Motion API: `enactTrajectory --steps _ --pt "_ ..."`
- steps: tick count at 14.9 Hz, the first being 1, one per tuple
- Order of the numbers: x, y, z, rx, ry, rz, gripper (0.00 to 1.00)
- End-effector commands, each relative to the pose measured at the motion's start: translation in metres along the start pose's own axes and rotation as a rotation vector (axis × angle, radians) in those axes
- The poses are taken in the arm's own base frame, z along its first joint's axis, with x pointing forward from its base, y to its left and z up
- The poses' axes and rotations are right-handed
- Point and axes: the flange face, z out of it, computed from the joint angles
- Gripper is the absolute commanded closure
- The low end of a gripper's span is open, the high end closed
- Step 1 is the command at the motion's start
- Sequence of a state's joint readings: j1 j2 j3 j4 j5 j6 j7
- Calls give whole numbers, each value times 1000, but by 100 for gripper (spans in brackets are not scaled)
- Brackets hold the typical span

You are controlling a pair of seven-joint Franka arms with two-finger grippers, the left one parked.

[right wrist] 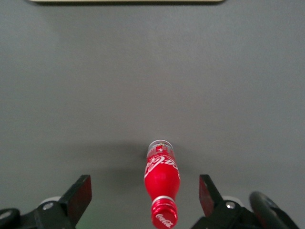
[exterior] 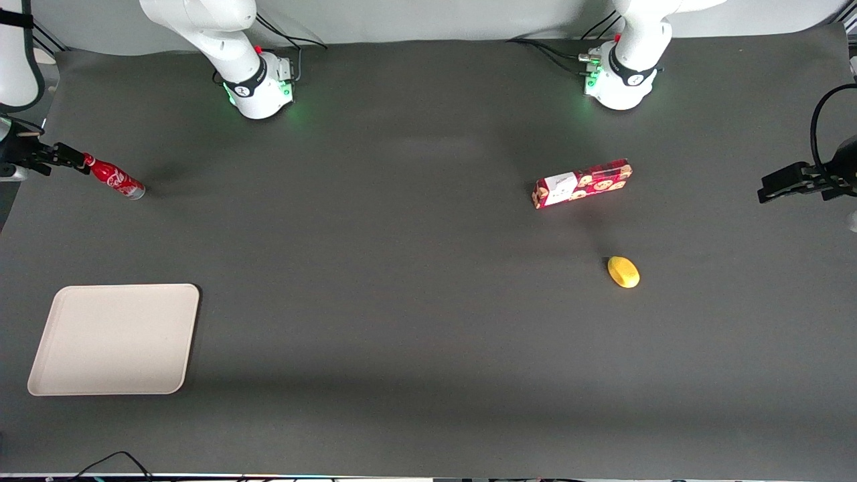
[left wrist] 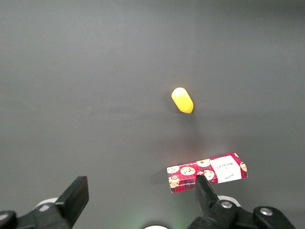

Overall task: Place coke bottle on tray
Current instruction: 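Close the right gripper on the bottle and lift it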

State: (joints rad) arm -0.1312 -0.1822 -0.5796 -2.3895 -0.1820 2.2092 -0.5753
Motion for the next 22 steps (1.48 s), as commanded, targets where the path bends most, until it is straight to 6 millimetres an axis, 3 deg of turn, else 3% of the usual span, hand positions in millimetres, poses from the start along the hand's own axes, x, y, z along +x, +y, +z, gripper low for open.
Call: enactTrajectory --steps 1,3,8,12,14,16,18,22 --pt "-32 11 21 -14 39 -24 0" --pt "-45 20 31 -6 42 0 0" --pt "-64 19 56 8 50 19 0" --pt "-64 18 63 -3 57 19 0" --pt "-66 20 65 -4 54 10 6" --pt "-66 21 66 -6 52 12 22" --pt "-67 23 66 -9 54 18 53" --pt "-67 23 68 -7 50 22 99"
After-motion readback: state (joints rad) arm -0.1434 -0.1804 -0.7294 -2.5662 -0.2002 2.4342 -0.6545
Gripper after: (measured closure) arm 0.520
